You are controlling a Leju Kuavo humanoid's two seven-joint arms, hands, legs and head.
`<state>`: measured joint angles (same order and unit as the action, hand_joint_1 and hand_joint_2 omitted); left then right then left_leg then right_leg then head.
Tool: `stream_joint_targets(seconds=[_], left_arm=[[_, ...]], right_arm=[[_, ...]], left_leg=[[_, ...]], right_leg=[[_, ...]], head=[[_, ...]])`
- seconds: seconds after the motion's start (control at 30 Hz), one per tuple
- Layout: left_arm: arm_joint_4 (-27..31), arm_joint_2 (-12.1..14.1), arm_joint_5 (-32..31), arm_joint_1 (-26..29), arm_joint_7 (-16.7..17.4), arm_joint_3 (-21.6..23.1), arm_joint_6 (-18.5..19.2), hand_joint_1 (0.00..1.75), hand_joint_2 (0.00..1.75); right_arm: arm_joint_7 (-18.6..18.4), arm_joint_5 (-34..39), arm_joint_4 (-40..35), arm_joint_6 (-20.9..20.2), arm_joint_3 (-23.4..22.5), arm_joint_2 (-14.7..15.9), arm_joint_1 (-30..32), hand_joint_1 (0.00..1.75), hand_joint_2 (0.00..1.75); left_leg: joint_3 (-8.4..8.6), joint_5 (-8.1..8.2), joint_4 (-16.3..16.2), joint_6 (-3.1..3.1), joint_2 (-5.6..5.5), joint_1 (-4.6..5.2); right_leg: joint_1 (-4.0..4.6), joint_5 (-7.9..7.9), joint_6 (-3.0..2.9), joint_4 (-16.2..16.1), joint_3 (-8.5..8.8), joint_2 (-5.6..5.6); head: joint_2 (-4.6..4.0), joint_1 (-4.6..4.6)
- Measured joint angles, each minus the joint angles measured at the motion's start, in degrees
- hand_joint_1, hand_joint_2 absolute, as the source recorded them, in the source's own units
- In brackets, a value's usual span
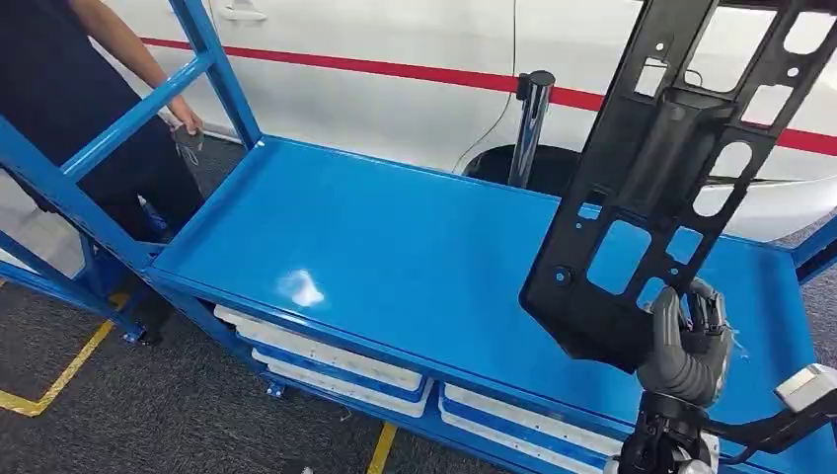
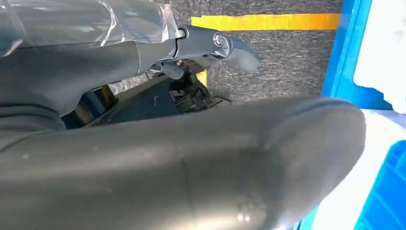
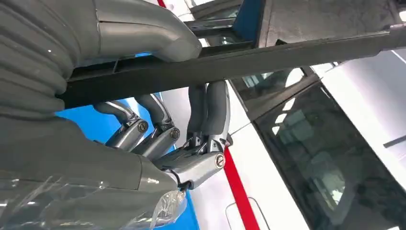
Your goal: Take the parts from the cabinet and place them on the table.
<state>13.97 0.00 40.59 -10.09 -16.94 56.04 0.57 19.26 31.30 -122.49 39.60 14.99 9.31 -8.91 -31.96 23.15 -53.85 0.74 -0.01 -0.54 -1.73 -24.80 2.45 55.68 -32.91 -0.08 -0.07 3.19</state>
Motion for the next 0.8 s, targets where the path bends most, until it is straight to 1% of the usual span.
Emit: stream_joint_targets(seconds=[0.13, 0.2, 0.23, 0.27, 0.3, 0.33, 0.37, 0.4, 0.43, 0.47, 0.5, 0.53, 0.57, 0.6, 0.63, 0.67, 0.7, 0.73, 0.77, 0.8], left_arm=[[0.0, 0.0, -0.4, 0.2, 0.2, 0.0, -0.1, 0.00, 0.00], [0.0, 0.0, -0.4, 0.2, 0.2, 0.0, -0.2, 0.00, 0.00], [0.0, 0.0, -0.4, 0.2, 0.2, 0.0, -0.2, 0.00, 0.00], [0.0, 0.0, -0.4, 0.2, 0.2, 0.0, -0.2, 0.00, 0.00], [0.0, 0.0, -0.4, 0.2, 0.2, 0.0, -0.2, 0.00, 0.00], [0.0, 0.0, -0.5, 0.2, 0.4, 0.0, -0.2, 0.00, 0.00], [0.0, 0.0, -0.7, 0.2, 0.5, 0.0, -0.2, 0.00, 0.00], [0.0, 0.0, -0.9, 0.1, 0.7, 0.0, -0.4, 0.00, 0.00], [0.0, 0.0, -1.1, 0.3, 0.7, 0.0, -0.4, 0.00, 0.00], [0.0, -0.1, -1.2, 0.4, 0.8, 0.0, -0.4, 0.00, 0.00], [0.0, 0.0, -1.4, 0.5, 0.8, 0.0, -0.5, 0.00, 0.00], [0.0, 0.0, -1.4, 0.5, 0.9, 0.0, -0.6, 0.00, 0.00], [0.0, 0.0, -1.4, 0.6, 0.9, 0.0, -0.6, 0.00, 0.00], [0.0, 0.0, -1.5, 0.6, 0.9, 0.0, -0.7, 0.00, 0.00], [0.0, 0.0, -1.5, 0.5, 0.9, 0.0, -0.7, 0.00, 0.00], [0.0, 0.1, -1.5, 0.5, 0.9, 0.0, -0.8, 0.00, 0.00], [0.0, 0.2, -1.5, 0.5, 0.9, 0.0, -0.9, 0.00, 0.00], [0.0, 0.2, -1.5, 0.5, 0.9, 0.0, -0.9, 0.00, 0.00], [0.0, 0.2, -1.6, 0.5, 0.9, 0.0, -0.9, 0.00, 0.00], [0.0, 0.2, -1.6, 0.5, 1.0, 0.0, -0.9, 0.00, 0.00]], right_arm=[[0.2, 0.6, 0.0, 0.0, 0.8, 0.3, 0.0, 1.75, 1.75], [0.3, 0.7, 0.0, 0.0, 1.1, 0.4, 0.0, 1.75, 1.75], [0.3, 0.7, 0.0, 0.0, 1.2, 0.4, -0.1, 1.75, 1.75], [0.3, 0.7, 0.0, 0.0, 1.4, 0.5, -0.2, 1.75, 1.75], [0.4, 0.7, -0.1, 0.0, 1.5, 0.5, -0.3, 1.75, 1.75], [0.6, 0.8, -0.2, 0.0, 1.6, 0.8, -0.2, 1.75, 1.75], [0.7, 1.0, -0.2, 0.0, 1.7, 0.8, -0.3, 1.75, 1.75], [0.9, 1.1, -0.3, 0.0, 1.7, 1.0, -0.3, 1.75, 1.75], [1.0, 1.2, -0.3, 0.0, 1.7, 1.4, -0.2, 1.75, 1.75], [1.1, 1.3, -0.3, 0.0, 1.8, 1.4, -0.2, 1.75, 1.75], [1.2, 1.4, -0.3, 0.0, 1.9, 1.5, -0.1, 1.75, 1.75], [1.2, 1.6, -0.3, 0.0, 2.0, 1.6, 0.0, 1.75, 1.75], [1.3, 1.7, -0.3, 0.0, 2.1, 1.7, 0.0, 1.75, 1.75], [1.4, 1.8, -0.3, 0.0, 2.2, 1.8, 0.0, 1.75, 1.75], [1.4, 1.8, -0.3, 0.0, 2.3, 1.8, 0.0, 1.75, 1.75], [1.5, 1.8, -0.3, 0.0, 2.3, 1.9, 0.1, 1.75, 1.75], [1.5, 1.9, -0.3, 0.0, 2.4, 1.9, 0.0, 1.75, 1.75], [1.6, 1.8, -0.3, 0.0, 2.4, 1.9, 0.0, 1.75, 1.75], [1.7, 1.9, -0.3, 0.0, 2.5, 2.0, 0.0, 1.75, 1.75], [1.7, 1.9, -0.3, 0.0, 2.6, 2.0, 0.0, 1.75, 1.75]], left_leg=[[-0.12, 0.30, -0.5, 0.48, 0.01, 0.06], [-0.32, 0.53, -0.8, 0.84, 0.01, 0.16], [-0.33, 0.61, -0.9, 0.99, 0.01, 0.24], [-0.22, 0.29, -1.0, 1.22, -0.03, 0.39], [0.01, 0.00, -0.4, 1.50, -0.04, 0.41], [0.67, -0.79, 0.8, 1.67, 0.12, -0.55], [0.83, -0.97, 1.1, 1.78, 0.05, -0.43], [0.73, -1.04, 1.1, 1.87, 0.10, -0.49], [0.68, -1.07, 1.1, 1.92, 0.09, -0.50], [0.58, -1.08, 1.1, 1.91, 0.10, -0.50], [0.47, -1.13, 1.1, 1.83, 0.11, -0.62], [0.39, -1.25, 1.1, 1.64, 0.08, -0.78], [0.29, -1.33, 1.0, 1.39, 0.04, -1.15], [0.21, -1.33, 0.8, 1.04, 0.00, -1.61], [0.03, -1.18, 0.3, 0.29, -0.07, -1.93], [-0.36, -0.97, -0.3, -0.52, -0.15, -1.66], [-0.74, -0.92, -0.5, -0.90, -0.37, -1.71], [-0.80, -0.88, -1.1, -1.20, -0.48, -1.32], [-1.26, -1.07, -1.4, -1.31, -0.62, -1.33], [-1.50, -1.28, -1.4, -1.57, -0.65, -1.55]], right_leg=[[-0.05, -0.12, 0.22, 0.0, 0.12, -0.01], [-0.13, -0.17, 0.44, 0.0, 0.19, -0.08], [-0.20, -0.18, 0.58, 0.0, 0.26, -0.11], [-0.35, 0.14, 0.92, -0.2, 0.39, -0.14], [-0.26, 0.28, 1.15, -0.5, 0.62, -0.12], [-0.33, -0.43, 1.22, -0.2, 0.67, -0.07], [-0.18, -2.07, 1.37, 1.3, 0.19, -0.01], [-0.16, -4.86, 1.44, 5.1, -1.37, 0.01], [-0.22, -7.55, 1.66, 10.2, -3.45, 0.01], [-0.22, -9.17, 1.88, 14.1, -5.06, 0.01], [-0.30, -9.72, 2.15, 16.7, -6.00, 0.01], [-0.50, -8.92, 2.46, 16.5, -5.67, 0.00], [-0.80, -6.94, 2.84, 13.6, -3.97, 0.00], [-1.16, -4.45, 3.42, 8.5, -1.12, -0.03], [-1.81, -2.34, 4.33, 2.7, 2.24, -0.09], [-1.89, -3.52, 5.27, 0.1, 3.69, 0.43], [-1.47, -2.06, 3.69, 2.1, 2.63, 1.41], [-1.96, -2.62, 3.04, 2.2, 2.31, 1.37], [-1.84, -3.27, 1.85, 2.5, 1.81, 1.41], [-1.78, -3.24, 1.56, 2.9, 1.31, 1.39]], head=[[0.00, 0.00], [0.00, 0.00], [0.00, 0.00], [0.00, 0.00], [0.00, 0.00], [0.00, -0.04], [0.00, -0.02], [0.00, -0.09], [0.00, -0.09], [0.00, -0.07], [0.00, -0.09], [0.00, -0.09], [0.00, -0.09], [0.00, -0.09], [0.00, -0.09], [0.00, -0.13], [0.00, -0.18], [0.00, -0.11], [0.00, -0.07], [0.00, -0.07]])
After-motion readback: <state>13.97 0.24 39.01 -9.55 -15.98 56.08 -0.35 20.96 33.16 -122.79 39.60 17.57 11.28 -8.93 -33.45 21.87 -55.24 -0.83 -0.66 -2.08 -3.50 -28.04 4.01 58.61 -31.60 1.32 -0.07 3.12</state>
